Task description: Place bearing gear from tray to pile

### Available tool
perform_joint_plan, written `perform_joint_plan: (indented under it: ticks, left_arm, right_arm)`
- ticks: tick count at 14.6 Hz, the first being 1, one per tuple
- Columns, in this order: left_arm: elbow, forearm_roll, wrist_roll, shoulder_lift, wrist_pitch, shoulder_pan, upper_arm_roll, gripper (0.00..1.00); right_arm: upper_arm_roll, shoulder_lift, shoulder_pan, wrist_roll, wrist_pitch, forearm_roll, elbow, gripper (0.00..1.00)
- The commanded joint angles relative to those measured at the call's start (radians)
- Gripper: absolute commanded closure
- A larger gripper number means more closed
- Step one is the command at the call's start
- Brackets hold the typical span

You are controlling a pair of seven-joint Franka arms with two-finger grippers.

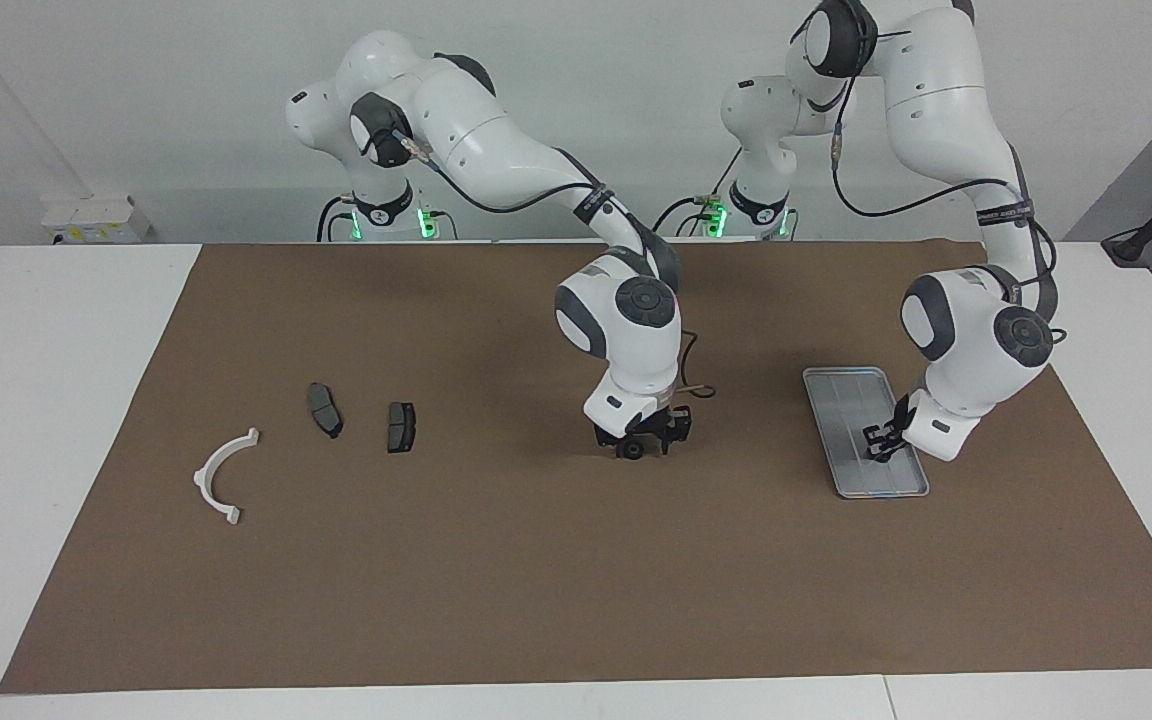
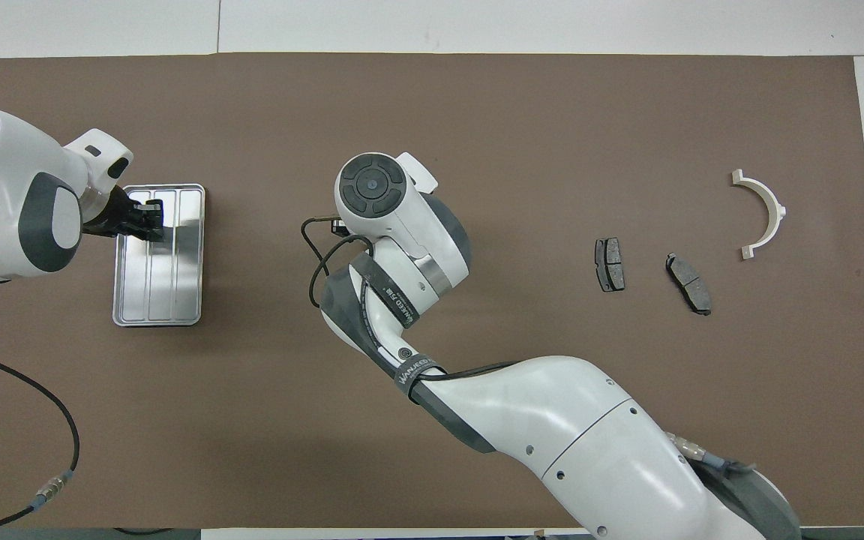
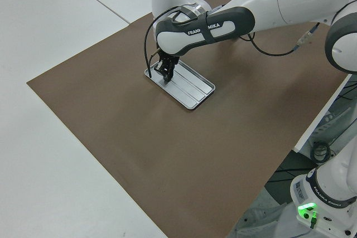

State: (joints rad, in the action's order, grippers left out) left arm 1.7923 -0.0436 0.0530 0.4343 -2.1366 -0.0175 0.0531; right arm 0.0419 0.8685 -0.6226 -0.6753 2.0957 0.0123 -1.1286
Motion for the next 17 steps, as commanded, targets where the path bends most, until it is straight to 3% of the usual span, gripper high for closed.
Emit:
perform_joint_plan:
  ticks: [1, 5, 12, 17]
  left_arm:
    - [0.010, 0.011, 0.031, -0.037, 0.041, 0.010, -0.006, 1.00]
    - [0.010, 0.011, 0.086, -0.058, 0.064, 0.001, -0.006, 1.00]
    - [0.012, -0.002, 0.253, -0.083, 0.076, -0.012, -0.022, 1.00]
    - [0.010, -0.013, 0.465, -0.100, 0.096, -0.107, -0.019, 1.00]
  right_arm:
    - [0.007, 0.015, 0.010, 0.002, 0.015, 0.008, 0.019, 0.75]
    - [0.007, 0.011, 0.014, 0.005, 0.020, 0.008, 0.006, 1.00]
    - [0.006, 0.004, 0.021, 0.019, -0.014, 0.035, 0.004, 1.00]
    - [0.007, -0.040, 0.069, 0.080, -0.105, 0.032, 0.013, 1.00]
